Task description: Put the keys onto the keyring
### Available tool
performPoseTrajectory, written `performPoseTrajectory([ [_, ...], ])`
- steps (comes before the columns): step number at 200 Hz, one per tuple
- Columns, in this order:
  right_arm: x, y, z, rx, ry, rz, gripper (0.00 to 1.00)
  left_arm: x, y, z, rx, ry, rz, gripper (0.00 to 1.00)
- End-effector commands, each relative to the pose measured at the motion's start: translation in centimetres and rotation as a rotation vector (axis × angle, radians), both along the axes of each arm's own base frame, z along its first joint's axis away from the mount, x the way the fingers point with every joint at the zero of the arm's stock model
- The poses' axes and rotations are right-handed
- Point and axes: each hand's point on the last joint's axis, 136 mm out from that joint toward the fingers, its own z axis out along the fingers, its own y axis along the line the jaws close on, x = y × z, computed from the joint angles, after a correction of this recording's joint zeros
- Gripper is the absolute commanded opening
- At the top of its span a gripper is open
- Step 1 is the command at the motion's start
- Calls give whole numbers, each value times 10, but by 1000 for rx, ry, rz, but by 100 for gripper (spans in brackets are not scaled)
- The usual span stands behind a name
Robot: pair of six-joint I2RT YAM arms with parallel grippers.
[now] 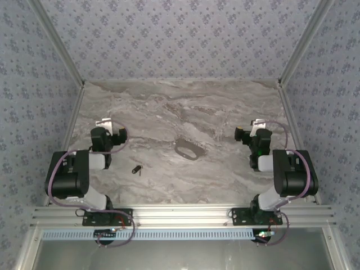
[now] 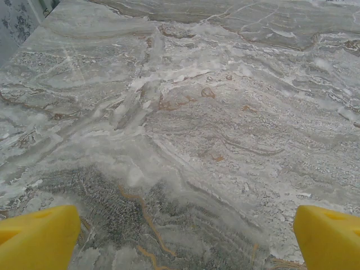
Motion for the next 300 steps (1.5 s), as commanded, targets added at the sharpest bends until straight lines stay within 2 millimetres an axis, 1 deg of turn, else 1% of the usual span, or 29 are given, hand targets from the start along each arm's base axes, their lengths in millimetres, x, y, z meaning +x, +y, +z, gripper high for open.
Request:
performPoseTrajectory([
  [1,6,0,7,-21,-17,4,100,6,-2,12,-6,-41,-16,98],
  [74,5,0,7,-20,-16,3,100,6,-3,12,-7,-42,-16,98],
  [105,5,4,5,-6,-6,23,100,6,-3,12,-7,-42,-16,98],
  [124,5,-1,7,-18,-16,2,100,6,-3,12,-7,-41,-17,98],
  [142,6,-1,8,-22,-19,1,100,6,-2,11,-13,-35,-18,98],
  [190,5,4,3,-6,4,23,100,6,-2,12,-11,-40,-17,98],
  [201,4,4,3,-5,2,24,100,8,-7,14,-19,-46,-50,98],
  [205,5,4,5,-7,-8,23,100,8,-10,15,-19,-38,-68,98],
  [211,4,-3,8,-20,-18,-11,100,7,-11,16,-19,-33,-78,98],
  [224,1,-10,19,-37,-33,-56,100,6,-10,20,-18,-42,-69,98],
  [244,-2,-16,39,-46,-8,-103,100,7,-6,32,-18,-27,-44,98],
  [257,-7,-12,49,18,32,-102,100,8,-7,40,-18,-11,-46,98],
  [261,-10,-13,52,47,45,-118,100,8,-6,43,-17,-9,-42,98],
  [269,-13,-17,59,131,63,-166,100,7,-4,50,-16,-10,-31,98],
  [285,-26,-27,59,343,132,-297,100,3,-2,63,-21,-13,-11,98],
  [290,-29,-27,60,409,140,-309,100,1,-2,68,-22,-12,-7,98],
  [300,-27,-16,65,514,145,-237,100,-4,-3,75,-23,7,0,98],
])
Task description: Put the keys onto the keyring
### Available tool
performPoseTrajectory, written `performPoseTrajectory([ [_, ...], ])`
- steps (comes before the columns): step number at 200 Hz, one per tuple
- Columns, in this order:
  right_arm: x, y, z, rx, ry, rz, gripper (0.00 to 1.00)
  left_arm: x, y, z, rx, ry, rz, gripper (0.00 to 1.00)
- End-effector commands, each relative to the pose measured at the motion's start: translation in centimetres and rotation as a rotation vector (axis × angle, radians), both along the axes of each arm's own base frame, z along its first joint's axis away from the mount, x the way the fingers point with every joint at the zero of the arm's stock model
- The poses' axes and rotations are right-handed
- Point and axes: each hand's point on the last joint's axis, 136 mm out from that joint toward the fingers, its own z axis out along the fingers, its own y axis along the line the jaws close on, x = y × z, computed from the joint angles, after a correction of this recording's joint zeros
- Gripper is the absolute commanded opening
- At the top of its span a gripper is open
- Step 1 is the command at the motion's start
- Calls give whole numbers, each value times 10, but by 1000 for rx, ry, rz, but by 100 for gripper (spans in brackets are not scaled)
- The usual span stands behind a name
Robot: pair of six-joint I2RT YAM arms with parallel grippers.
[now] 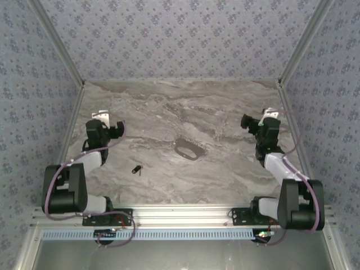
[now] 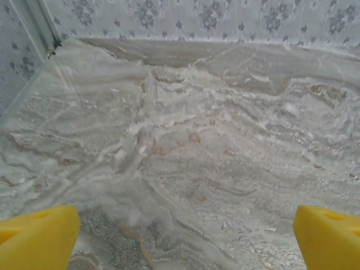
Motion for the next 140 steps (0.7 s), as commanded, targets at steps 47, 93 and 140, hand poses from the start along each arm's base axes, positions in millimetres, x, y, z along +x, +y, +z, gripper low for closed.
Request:
performPoseTrajectory([
  [47,-35,46,-27,408,283,146,85,-48,0,22,-137,294,145,98],
  [93,-72,102,-65,419,528,304,74,-93,-17,11,-223,478,192,98],
  [140,-104,165,-92,389,661,480,66,-105,-38,22,-400,467,165,98],
])
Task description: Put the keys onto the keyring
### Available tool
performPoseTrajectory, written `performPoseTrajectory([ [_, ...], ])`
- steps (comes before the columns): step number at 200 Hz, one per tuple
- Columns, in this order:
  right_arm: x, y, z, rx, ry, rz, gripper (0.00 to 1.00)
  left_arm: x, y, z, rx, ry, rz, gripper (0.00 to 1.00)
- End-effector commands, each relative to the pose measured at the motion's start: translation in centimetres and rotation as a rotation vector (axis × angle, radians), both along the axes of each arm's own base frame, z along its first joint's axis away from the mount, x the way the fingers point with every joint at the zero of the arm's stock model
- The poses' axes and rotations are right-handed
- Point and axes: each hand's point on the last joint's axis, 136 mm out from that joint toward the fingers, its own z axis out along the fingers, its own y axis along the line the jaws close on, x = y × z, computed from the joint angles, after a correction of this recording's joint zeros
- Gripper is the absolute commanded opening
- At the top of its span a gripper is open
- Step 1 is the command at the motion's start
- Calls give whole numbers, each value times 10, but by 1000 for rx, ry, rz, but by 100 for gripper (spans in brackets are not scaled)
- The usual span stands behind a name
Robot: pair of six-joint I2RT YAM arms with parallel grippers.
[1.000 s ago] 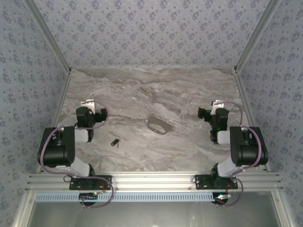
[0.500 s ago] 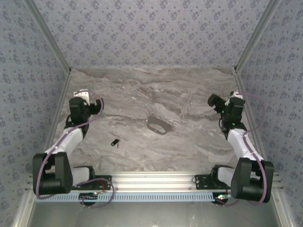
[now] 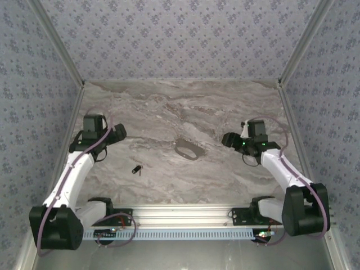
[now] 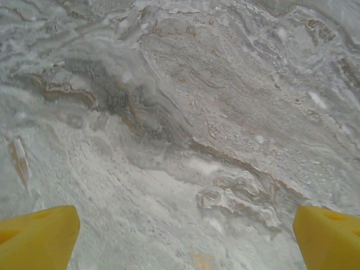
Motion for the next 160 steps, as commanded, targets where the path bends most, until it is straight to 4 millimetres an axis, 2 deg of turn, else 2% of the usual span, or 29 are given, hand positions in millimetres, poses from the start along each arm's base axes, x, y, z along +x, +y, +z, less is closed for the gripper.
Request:
performPoseTrajectory([
  [1,-20,25,-16,15,85,81,65,-15,-14,-6,-126,55,20,98],
  [21,-30,44,-24,21,116,133,62,-16,-32,-11,-236,94,-4,98],
  [58,-34,62,-37,14,142,166,52,-18,-58,-21,-293,151,-13,98],
  [99,-37,80,-52,13,175,211,42,-1,-91,-12,-262,140,-130,98],
  [160,-26,93,-62,3,201,254,36,17,-108,3,-222,133,-208,98],
])
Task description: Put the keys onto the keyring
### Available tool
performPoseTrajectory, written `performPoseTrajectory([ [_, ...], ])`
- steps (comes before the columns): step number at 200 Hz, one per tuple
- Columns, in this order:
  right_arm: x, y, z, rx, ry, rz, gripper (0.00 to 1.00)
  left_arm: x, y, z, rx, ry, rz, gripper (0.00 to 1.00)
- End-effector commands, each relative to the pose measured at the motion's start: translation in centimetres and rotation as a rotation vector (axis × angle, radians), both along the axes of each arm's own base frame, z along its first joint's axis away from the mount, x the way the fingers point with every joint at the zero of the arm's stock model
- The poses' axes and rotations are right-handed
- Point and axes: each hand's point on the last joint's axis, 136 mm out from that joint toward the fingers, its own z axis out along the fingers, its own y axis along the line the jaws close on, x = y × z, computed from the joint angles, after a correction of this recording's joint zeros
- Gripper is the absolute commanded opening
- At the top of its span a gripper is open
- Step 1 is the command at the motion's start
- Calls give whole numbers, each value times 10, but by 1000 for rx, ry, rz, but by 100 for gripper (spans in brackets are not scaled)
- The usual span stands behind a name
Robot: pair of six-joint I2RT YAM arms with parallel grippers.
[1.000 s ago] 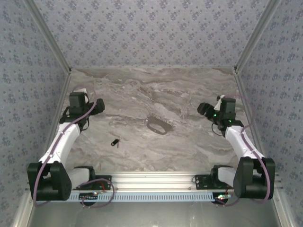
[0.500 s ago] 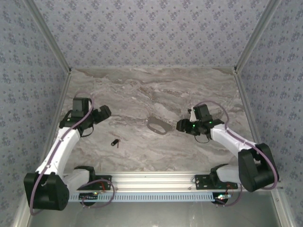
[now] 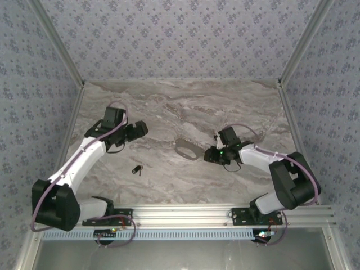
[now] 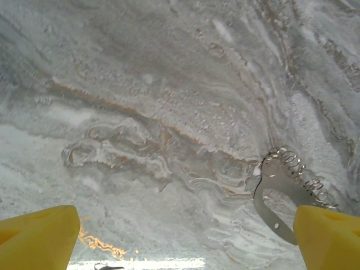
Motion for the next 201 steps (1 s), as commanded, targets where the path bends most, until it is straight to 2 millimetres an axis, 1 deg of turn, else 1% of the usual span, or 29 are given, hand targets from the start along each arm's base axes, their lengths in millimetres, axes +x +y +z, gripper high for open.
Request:
performPoseTrajectory([
  [1,12,11,7,23,-20,24,36,6,-6,12,2,-28,-34,98],
  [37,21,17,8,31,-15,37,34,8,-9,12,-8,-26,-40,98],
  [73,29,20,10,35,-19,36,31,9,-10,15,-9,-32,-46,98],
  [104,30,17,8,35,-11,32,27,9,-10,16,-8,-34,-50,98],
  [127,30,17,5,36,-4,33,22,9,-10,17,-8,-36,-50,98],
  [186,29,14,-3,23,10,25,22,8,-10,19,-5,-40,-56,98],
  [201,31,14,-3,22,7,21,20,8,-10,20,-4,-43,-57,98],
])
